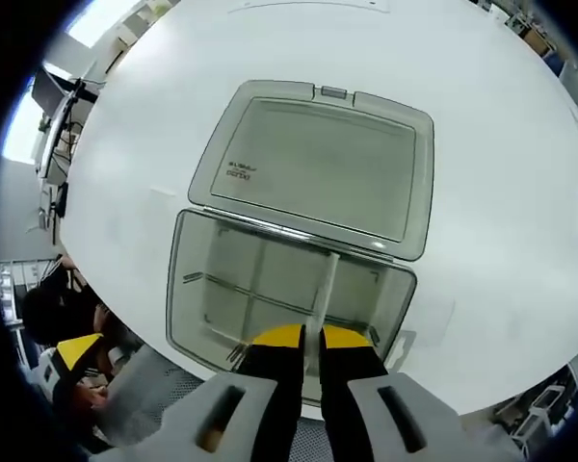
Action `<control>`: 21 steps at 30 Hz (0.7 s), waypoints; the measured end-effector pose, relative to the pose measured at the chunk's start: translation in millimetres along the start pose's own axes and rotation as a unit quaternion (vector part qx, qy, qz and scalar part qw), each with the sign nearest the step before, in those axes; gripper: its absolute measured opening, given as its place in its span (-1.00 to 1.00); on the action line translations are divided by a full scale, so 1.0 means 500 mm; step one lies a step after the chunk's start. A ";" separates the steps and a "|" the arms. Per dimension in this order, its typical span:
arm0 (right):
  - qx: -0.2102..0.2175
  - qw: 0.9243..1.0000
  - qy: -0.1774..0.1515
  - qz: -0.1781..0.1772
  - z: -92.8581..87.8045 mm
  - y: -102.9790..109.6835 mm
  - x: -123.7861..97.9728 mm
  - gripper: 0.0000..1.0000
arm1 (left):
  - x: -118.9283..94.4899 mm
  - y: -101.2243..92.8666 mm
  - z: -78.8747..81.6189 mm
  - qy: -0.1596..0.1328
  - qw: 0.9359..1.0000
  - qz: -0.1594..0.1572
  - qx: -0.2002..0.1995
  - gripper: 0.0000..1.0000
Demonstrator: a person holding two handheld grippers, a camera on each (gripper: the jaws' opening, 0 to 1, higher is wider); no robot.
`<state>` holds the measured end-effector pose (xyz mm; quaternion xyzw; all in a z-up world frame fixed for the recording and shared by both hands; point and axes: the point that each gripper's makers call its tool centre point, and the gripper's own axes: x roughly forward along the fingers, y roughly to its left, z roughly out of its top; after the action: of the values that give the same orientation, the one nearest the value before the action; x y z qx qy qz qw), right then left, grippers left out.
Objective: Insert the divider into the dual guide fixture by aligning both edges with the guide slots and pushing it downward to the bottom, including one-sided entry, uneven engagement, binding, and posture correction.
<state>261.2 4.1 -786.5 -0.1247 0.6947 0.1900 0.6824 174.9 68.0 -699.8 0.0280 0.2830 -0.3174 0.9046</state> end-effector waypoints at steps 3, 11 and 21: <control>-0.001 1.000 0.001 -0.001 0.000 0.000 0.003 -1.00 | 0.001 0.000 -0.001 0.002 1.000 0.000 0.000 0.47; -0.009 1.000 0.003 -0.006 0.000 0.000 0.011 -1.00 | 0.002 -0.001 -0.003 0.003 1.000 -0.001 0.002 0.47; -0.012 1.000 0.004 -0.009 -0.001 0.000 0.014 -1.00 | 0.003 -0.002 -0.003 0.004 1.000 -0.002 0.001 0.47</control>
<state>260.3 4.2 -793.6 -0.1401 0.6937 0.1922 0.6798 174.4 66.8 -701.7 0.0298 0.2862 -0.3196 0.9028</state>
